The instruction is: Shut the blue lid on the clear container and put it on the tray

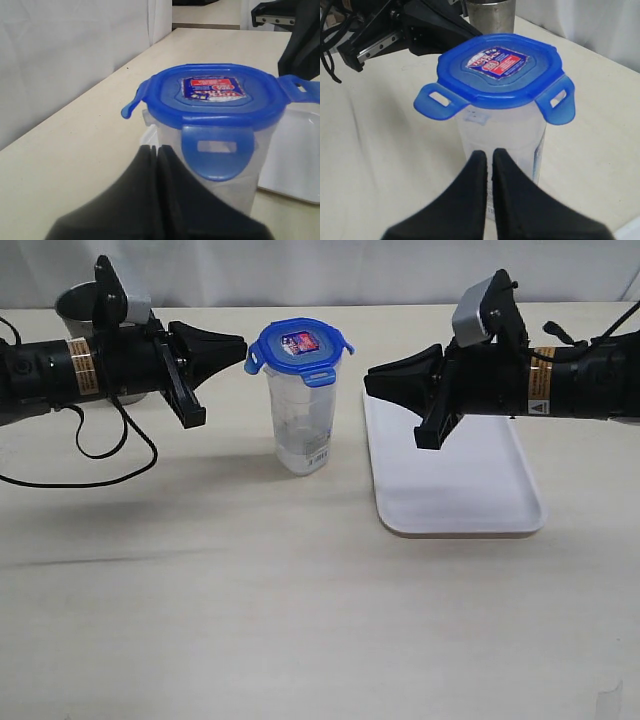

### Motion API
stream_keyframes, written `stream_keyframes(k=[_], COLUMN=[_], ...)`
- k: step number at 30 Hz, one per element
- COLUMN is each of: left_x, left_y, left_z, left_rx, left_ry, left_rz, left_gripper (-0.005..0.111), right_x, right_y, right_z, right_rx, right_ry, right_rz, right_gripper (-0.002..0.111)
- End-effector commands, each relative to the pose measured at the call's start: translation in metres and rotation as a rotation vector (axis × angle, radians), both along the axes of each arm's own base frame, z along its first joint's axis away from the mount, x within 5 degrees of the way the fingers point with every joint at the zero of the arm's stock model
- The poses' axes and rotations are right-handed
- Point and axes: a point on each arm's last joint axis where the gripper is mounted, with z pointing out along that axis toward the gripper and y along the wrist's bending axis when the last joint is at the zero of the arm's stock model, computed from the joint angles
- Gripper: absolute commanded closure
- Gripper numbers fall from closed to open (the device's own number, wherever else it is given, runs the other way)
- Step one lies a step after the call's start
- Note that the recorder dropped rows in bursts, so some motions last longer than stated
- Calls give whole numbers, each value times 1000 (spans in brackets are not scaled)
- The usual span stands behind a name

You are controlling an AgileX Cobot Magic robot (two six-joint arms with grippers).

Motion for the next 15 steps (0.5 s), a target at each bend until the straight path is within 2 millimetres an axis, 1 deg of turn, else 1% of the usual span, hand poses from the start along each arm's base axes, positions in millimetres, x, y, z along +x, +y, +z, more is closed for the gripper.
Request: stream_keyframes(k=[1,9,15], left_x=[-2,-7,-7], left_y=[-2,-5,-5], left_z=[3,5,5], left_rx=[-14,-24,-27], left_ry=[14,0,8], left_rz=[-17,-81,-85], left_gripper=[107,107,107], right_x=[0,0,0], right_y=[1,1,1], right_z=[2,2,2], right_rx=[14,14,14], right_ry=[-11,-11,-11], right_rz=[10,10,10], right_gripper=[104,104,104])
